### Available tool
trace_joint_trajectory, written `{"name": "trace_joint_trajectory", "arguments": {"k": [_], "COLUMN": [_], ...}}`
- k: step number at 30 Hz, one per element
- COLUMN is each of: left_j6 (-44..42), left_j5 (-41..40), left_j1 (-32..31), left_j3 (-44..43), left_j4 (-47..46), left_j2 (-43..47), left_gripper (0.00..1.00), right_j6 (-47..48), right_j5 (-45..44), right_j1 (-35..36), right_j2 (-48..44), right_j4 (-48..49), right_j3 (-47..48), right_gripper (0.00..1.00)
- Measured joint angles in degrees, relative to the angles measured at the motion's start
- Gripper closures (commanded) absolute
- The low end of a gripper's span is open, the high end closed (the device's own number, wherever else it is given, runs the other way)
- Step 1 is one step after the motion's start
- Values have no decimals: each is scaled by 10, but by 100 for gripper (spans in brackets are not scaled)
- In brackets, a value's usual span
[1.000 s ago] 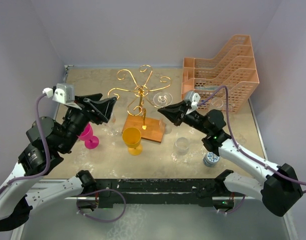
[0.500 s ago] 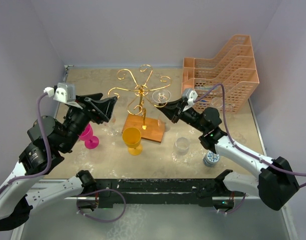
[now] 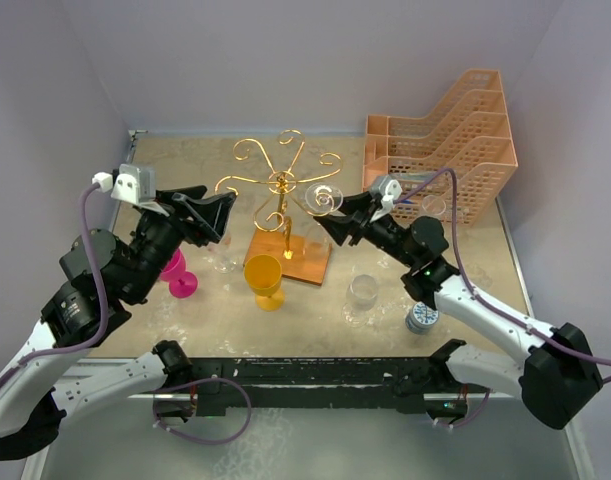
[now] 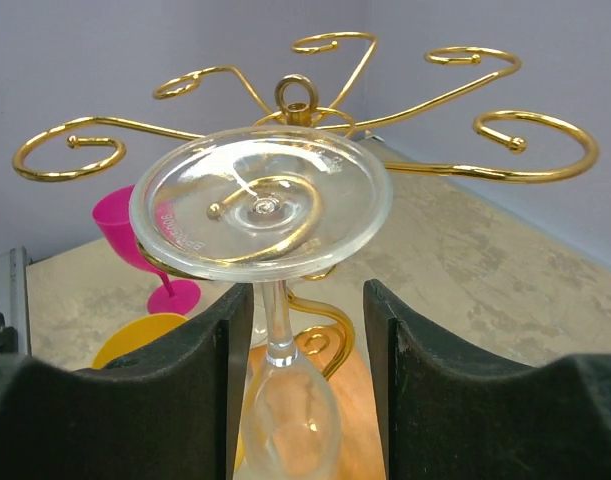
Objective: Place the wine glass upside down on the wine glass rack
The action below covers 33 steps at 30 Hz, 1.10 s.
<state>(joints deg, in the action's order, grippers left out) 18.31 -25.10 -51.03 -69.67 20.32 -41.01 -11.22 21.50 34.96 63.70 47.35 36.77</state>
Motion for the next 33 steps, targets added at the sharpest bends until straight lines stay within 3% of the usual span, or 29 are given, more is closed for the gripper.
{"name": "trace_joint_trajectory", "arguments": {"k": [7,17,26,33], "left_j6": [-1,-1,0,0], "left_j5": [-3,-7,-16,-27], "left_j1": [0,0,0,0], "left_j3": [-2,-4,-4,0], "left_j4": [3,5,7,7], "left_j2": [0,6,14,14], "left_gripper": [39,39,39,39], "right_j6": [-36,-153,-201,-207], "right_j5": [-58,-131,-150,-138], "right_j1": [0,0,0,0], "right_j2": [-63,-192,-195,-234], "right_j4": [-66,-252,-504,-620], "right_j3": [-5,-7,66,76], "right_gripper": [44,43,49,55]}}
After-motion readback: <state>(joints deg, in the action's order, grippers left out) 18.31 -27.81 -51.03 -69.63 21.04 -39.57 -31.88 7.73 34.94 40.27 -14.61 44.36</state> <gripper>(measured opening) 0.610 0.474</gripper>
